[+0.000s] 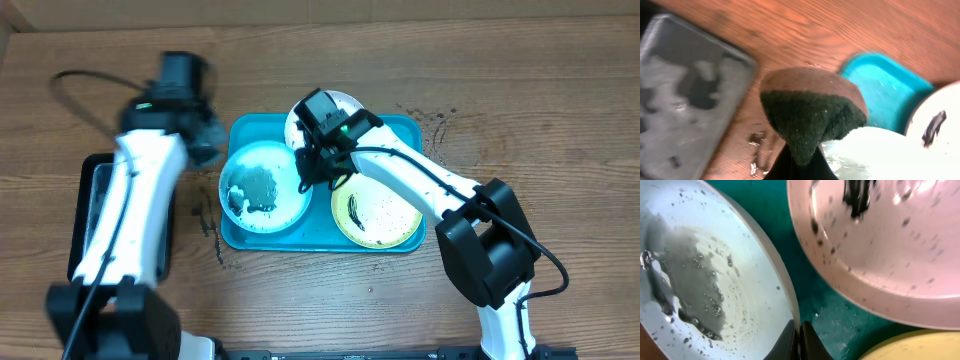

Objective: Clean dirty plates on tray and stack at the side

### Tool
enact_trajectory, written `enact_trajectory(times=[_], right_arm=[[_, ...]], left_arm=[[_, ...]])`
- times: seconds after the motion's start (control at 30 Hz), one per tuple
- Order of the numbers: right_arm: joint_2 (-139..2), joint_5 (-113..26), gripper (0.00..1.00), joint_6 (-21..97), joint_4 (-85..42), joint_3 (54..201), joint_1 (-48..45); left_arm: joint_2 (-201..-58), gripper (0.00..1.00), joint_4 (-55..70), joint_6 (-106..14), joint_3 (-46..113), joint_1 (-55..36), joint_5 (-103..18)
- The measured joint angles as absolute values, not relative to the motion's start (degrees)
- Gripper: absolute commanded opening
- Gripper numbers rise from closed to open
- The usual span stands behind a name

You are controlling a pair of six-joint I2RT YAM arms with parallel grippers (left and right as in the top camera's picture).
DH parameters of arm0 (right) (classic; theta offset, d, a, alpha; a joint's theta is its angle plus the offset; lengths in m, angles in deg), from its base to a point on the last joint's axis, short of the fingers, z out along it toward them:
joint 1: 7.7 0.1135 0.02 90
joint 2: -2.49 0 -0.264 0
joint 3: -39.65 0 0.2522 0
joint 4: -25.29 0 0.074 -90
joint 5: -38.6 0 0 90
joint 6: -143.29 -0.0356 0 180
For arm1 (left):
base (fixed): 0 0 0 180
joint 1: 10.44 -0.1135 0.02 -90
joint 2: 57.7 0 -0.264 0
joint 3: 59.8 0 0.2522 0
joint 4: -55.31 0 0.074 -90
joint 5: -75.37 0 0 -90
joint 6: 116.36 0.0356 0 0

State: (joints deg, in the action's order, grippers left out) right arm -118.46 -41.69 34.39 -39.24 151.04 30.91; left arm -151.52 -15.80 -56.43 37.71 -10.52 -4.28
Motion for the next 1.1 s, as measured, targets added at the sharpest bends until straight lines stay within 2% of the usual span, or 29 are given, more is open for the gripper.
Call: enact_trajectory(times=[0.2,0.5,0.8,1.1], right_arm=[[-118.44,-55.87,0.04,40.77,-47.0,163.32,30.94],[-118.44,-84.09,0.04,51.92,-49.6,170.75,35.2],[-118.44,-104.37,0.04,63.51,-44.35,170.75,47.4],[-118.44,-109.84,0.04,68.77,-43.15,170.75,51.22]], left_arm=[[-149.58,0.04,-20.32,-55.97,37.97,-24.42,-6.62],[-149.6,0.04,-19.95,-55.81,37.56,-34.51,-11.01],[-149.6,0.04,-19.75,-55.81,37.53,-37.71,-12.37],[-149.6,0.04,-19.75,-55.81,37.51,-37.71,-12.52]])
